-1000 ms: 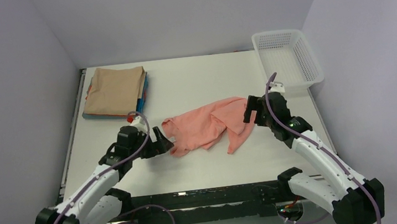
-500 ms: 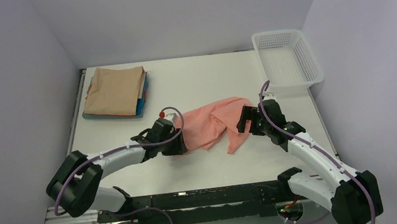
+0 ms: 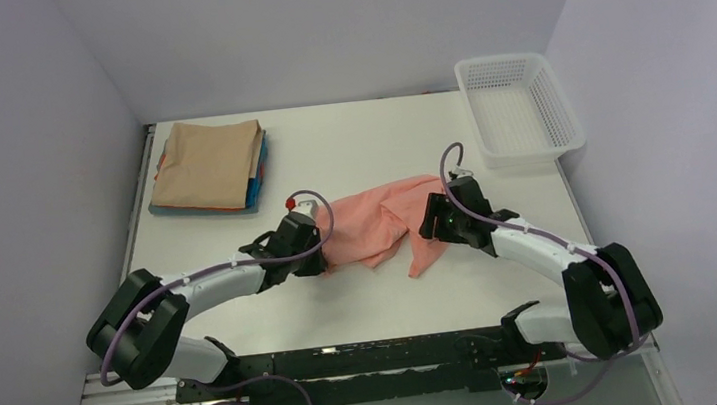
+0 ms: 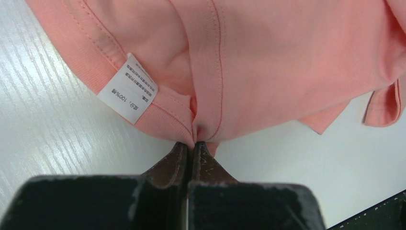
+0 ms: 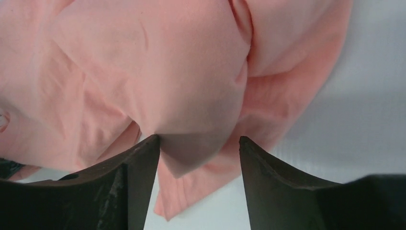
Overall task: Fold and stack the t-shirts
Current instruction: Flatten out the tshirt
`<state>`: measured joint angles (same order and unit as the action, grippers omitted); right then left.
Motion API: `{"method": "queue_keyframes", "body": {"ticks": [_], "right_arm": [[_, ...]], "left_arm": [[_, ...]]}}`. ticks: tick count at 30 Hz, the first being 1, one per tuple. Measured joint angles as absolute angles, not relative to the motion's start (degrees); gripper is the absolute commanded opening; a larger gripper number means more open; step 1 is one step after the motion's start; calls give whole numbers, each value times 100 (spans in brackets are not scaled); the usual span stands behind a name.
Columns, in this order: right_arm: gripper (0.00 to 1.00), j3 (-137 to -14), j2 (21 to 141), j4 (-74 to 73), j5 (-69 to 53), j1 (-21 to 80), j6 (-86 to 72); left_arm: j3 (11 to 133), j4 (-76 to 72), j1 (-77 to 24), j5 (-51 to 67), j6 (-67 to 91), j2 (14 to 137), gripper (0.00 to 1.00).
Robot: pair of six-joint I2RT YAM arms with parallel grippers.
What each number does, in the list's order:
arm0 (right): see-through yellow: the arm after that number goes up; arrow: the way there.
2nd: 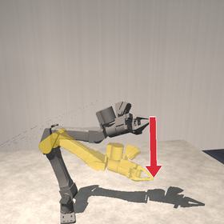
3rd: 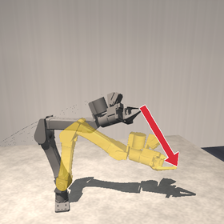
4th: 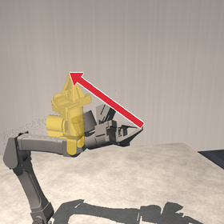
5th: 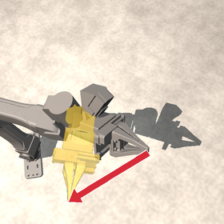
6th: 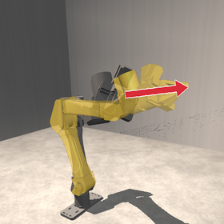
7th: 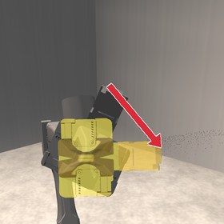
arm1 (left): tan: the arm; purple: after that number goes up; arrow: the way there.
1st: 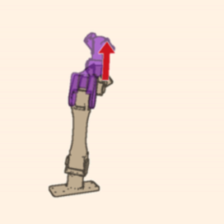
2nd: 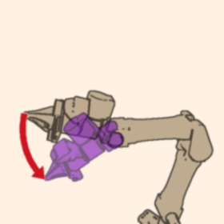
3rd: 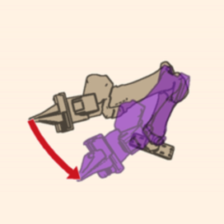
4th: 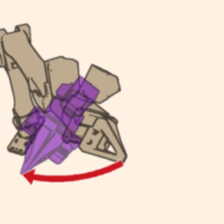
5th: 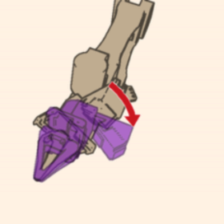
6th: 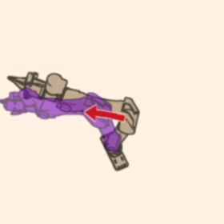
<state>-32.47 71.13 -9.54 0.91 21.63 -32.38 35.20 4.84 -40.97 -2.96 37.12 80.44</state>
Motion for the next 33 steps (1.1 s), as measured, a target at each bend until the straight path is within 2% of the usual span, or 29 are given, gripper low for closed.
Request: {"method": "queue_keyframes", "body": {"ticks": [1,8,15,19,26,33], "right_arm": [[60,-3262,7242,-882,91,2174,-3251],[27,-3527,7782,-681,320,2248,-3343],[5,-3671,7662,-858,878,2290,-3415],[10,-3780,7577,-1107,1120,2290,-3400],[0,-4117,7415,-1704,1549,2292,-3267],[0,-4486,6770,-2480,1970,2290,-2998]], "left_arm": [[3520,489,-4097,-303,3712,8027,0],[3514,471,-4097,-305,3721,8029,0],[3511,502,-4097,-480,3730,8027,0],[3489,563,-4095,-663,3730,7896,0],[3487,932,-4095,-1347,3745,7255,0],[3708,1916,-3758,-2191,3828,6473,0]]}}
